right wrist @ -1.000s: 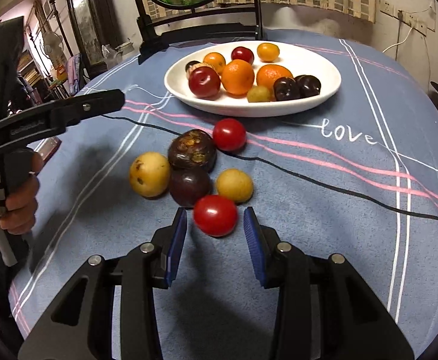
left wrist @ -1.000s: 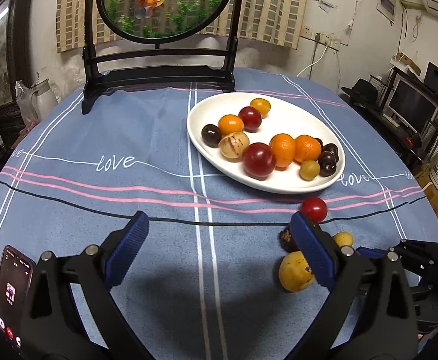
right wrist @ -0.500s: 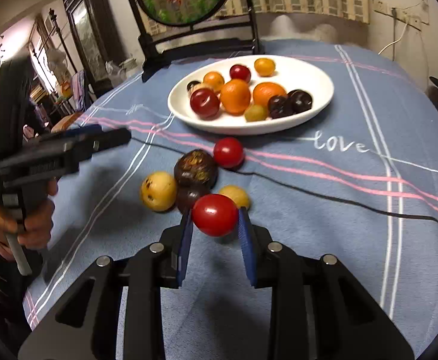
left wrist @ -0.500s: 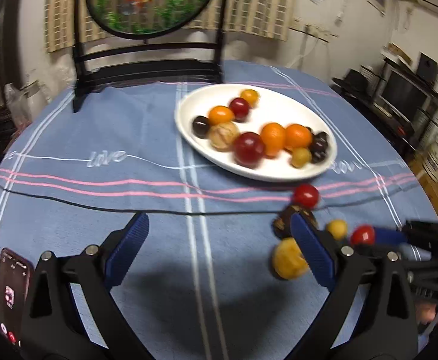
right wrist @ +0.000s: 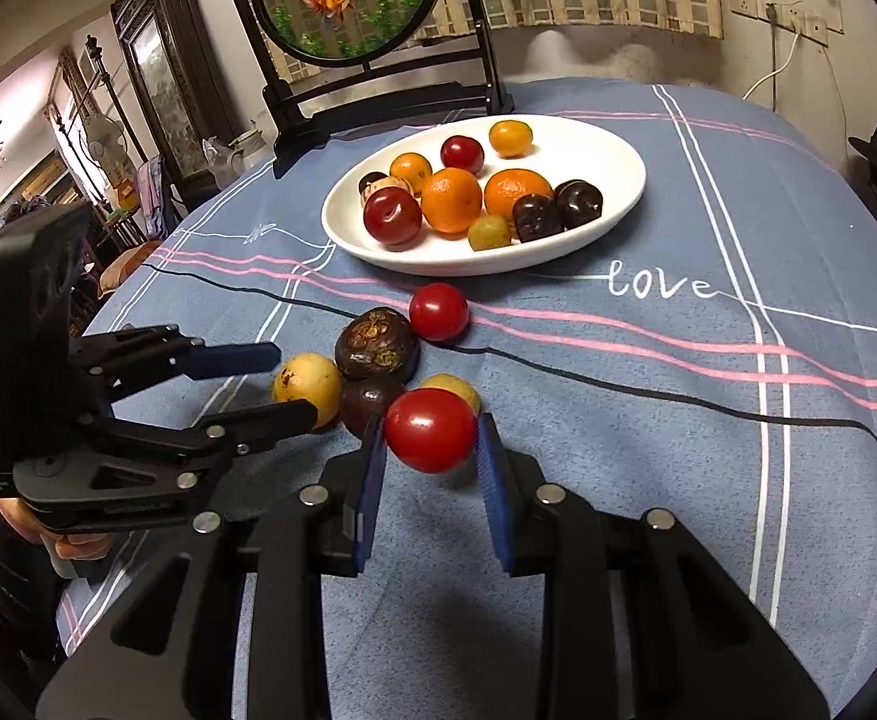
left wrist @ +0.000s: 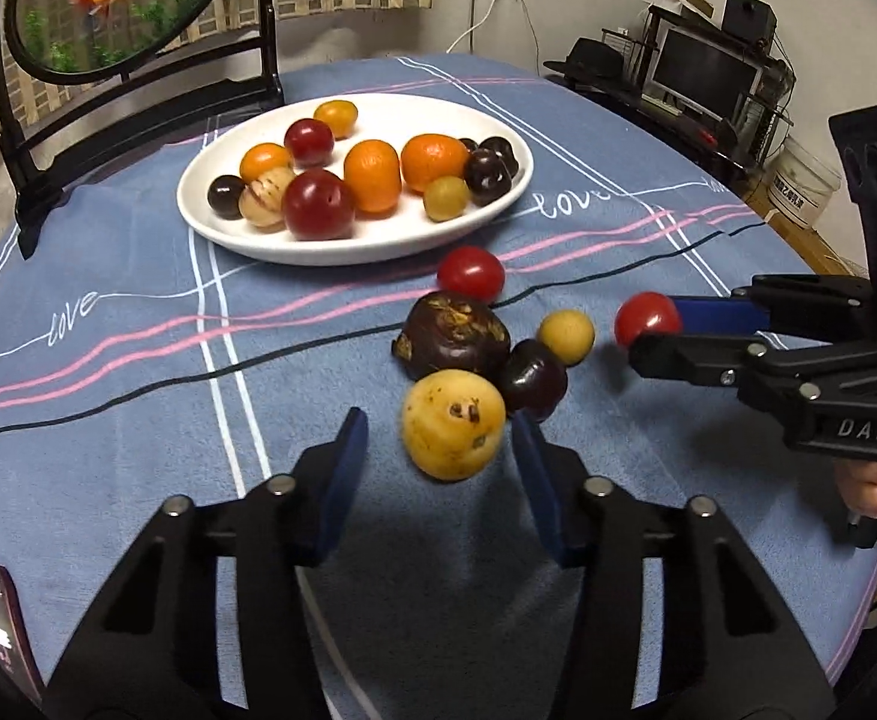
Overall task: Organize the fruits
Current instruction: 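Grasp the yellow spotted fruit with the left tool while the right tool grasps a red cherry tomato, then place the yellow spotted fruit and red tomato on the plate, opening both tools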
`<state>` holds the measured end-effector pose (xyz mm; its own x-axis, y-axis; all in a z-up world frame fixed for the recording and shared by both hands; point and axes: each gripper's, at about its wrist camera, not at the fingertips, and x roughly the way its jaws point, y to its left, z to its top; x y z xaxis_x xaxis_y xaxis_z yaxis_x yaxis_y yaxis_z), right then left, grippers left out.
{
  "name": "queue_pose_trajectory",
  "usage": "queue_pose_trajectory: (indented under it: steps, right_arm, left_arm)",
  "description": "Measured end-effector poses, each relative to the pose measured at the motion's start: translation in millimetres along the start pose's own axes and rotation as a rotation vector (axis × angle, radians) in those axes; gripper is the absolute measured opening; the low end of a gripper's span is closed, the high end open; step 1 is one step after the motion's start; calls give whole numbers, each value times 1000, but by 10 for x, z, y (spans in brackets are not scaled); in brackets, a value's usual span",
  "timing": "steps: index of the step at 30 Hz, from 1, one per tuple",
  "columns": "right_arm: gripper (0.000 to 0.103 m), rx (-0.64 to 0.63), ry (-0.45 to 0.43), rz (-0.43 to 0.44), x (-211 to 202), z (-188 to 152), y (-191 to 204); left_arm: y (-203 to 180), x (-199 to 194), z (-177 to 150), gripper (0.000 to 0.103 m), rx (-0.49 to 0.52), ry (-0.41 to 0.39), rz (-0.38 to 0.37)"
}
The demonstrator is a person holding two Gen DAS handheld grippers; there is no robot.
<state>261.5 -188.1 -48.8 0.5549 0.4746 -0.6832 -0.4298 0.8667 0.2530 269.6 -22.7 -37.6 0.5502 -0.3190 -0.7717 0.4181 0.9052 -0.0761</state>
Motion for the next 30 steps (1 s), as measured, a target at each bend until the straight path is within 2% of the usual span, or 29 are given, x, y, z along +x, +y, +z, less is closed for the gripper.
queue_pose_trajectory:
  steps: [6, 14, 21, 30]
  right_arm:
    - [30, -3, -1, -3, -4, -1, -5]
    - [30, -4, 4, -15, 18, -7, -1]
    - [30, -12, -2, -28, 20, -11, 5]
    - [30, -51, -121, -29, -74, 162, 35]
  left_arm:
    - [-42, 28, -23, 45, 15, -7, 4]
    - [-45, 121, -40, 38, 14, 26, -9]
    - [-41, 122, -39, 37, 10, 23, -6]
    - [82, -175, 54, 37, -60, -67, -11]
